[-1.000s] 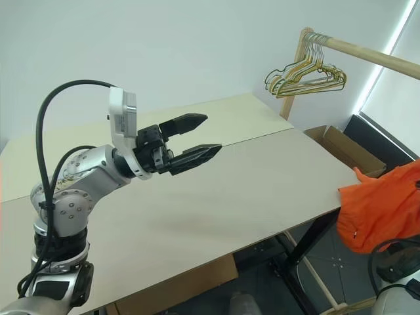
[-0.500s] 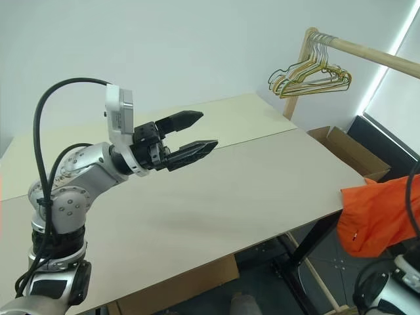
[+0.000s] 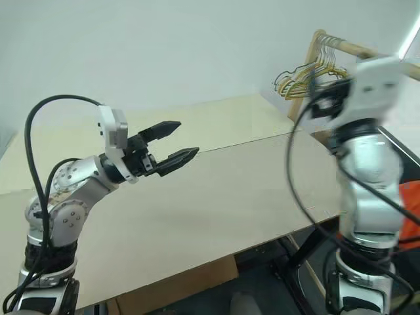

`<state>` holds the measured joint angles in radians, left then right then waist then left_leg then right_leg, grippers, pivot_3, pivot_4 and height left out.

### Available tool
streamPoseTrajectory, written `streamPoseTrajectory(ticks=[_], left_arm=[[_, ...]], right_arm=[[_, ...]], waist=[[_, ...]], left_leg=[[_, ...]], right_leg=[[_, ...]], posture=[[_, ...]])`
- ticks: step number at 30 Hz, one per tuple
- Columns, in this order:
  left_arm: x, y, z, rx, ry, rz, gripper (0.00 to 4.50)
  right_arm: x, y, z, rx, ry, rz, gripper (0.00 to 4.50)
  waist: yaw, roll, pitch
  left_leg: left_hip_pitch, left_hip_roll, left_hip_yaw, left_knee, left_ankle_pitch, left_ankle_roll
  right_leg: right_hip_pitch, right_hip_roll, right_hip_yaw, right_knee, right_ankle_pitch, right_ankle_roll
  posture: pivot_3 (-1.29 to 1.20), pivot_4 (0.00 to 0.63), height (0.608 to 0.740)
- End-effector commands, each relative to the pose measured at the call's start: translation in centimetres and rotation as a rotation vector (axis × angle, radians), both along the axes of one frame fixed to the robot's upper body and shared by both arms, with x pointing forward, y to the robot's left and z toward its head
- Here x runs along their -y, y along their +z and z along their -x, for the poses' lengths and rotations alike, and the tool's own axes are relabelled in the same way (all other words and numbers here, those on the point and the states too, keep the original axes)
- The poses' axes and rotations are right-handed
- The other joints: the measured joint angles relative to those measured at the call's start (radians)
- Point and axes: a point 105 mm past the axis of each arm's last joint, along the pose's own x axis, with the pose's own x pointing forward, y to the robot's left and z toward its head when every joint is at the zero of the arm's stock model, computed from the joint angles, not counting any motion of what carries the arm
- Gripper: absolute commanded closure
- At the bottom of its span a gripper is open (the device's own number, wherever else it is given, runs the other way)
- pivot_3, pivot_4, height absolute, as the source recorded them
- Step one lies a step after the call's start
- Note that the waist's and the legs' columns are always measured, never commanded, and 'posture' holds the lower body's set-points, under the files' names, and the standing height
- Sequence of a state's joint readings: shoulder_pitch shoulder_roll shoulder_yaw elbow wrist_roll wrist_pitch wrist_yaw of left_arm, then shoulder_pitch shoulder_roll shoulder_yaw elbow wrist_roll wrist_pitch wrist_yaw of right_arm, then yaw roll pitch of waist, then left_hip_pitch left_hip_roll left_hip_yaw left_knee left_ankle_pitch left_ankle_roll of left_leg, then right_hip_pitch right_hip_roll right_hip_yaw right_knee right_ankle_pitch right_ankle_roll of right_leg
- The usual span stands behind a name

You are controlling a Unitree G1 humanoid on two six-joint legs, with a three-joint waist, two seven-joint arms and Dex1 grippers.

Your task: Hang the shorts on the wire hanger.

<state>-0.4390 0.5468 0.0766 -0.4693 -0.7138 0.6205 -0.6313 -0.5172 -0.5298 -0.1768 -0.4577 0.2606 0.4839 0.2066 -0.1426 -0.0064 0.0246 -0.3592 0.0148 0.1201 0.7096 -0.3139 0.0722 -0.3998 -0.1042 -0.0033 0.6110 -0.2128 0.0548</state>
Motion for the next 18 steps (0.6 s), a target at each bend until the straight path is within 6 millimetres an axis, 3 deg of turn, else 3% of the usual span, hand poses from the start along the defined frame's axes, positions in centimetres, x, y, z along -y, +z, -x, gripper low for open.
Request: streamPoseTrajectory(ticks=[1,4,9,18], left_arm=[[-1.4,1.0,1.2,0.048,0.039,-0.045,0.0],[-2.7,0.4,1.8,0.025,0.071,-0.107,0.0],[-4.0,-0.4,3.0,-0.012,0.12,-0.146,0.0],[-3.9,-1.0,4.0,-0.037,0.169,-0.134,0.0]], right_arm=[[-3.3,-2.6,0.3,-0.143,0.279,0.114,0.01],[-4.4,-4.6,1.1,-0.238,0.466,0.159,0.01],[-5.3,-7.4,2.2,-0.354,0.621,0.257,0.01],[-5.7,-8.4,2.3,-0.382,0.643,0.27,0.01]], waist=[[0.032,0.0,0.0],[0.092,0.0,0.0],[0.17,0.0,0.002],[0.213,0.0,0.002]], left_leg=[[-0.002,0.0,0.0,0.0,0.001,-0.002],[-0.009,0.0,0.0,0.0,0.002,-0.004],[-0.012,0.0,-0.002,0.0,0.002,-0.005],[-0.012,-0.001,-0.004,0.0,0.0,-0.008]], right_leg=[[-0.002,0.0,0.0,0.0,0.0,0.0],[-0.009,-0.001,-0.003,0.0,0.0,-0.001],[-0.009,-0.003,-0.009,-0.002,-0.001,-0.003],[-0.009,-0.002,-0.012,-0.001,-0.003,-0.004]], posture=[[0.06,0.0,0.74],[0.11,0.0,0.74],[0.17,0.0,0.74],[0.2,0.0,0.74]])
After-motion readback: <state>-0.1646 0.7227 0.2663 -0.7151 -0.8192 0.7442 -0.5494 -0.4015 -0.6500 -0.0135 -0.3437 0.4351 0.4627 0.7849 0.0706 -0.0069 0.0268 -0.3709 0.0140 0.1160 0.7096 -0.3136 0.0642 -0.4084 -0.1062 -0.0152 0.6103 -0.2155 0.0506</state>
